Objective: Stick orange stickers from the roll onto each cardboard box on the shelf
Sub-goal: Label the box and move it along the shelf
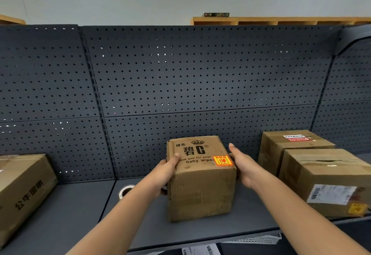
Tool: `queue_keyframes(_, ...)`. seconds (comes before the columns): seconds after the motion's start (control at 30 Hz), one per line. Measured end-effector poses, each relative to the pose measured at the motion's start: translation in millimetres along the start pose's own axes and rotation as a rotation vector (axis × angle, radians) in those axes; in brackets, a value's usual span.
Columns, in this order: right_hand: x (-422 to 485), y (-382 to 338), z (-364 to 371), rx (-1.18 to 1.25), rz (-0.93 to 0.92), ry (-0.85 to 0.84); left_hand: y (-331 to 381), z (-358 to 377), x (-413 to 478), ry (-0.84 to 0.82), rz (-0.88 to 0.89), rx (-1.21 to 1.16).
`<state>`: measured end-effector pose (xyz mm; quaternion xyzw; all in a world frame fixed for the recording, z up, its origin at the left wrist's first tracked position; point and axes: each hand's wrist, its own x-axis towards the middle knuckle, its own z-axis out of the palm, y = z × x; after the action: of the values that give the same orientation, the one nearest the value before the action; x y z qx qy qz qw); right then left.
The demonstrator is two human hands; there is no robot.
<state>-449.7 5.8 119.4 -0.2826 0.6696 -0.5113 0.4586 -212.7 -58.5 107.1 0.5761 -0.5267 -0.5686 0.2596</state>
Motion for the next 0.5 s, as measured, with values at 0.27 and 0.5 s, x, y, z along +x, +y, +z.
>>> queue_keyframes(0.27, -4, 4, 7, 0.01, -0.074, -0.021, -3, 10, -3, -0.001, 0.074, -0.166)
queue_keyframes(0.5, -17, 20, -11, -0.042, -0.365, -0.091, -9, -1, -13, -0.104, 0.248, -0.089)
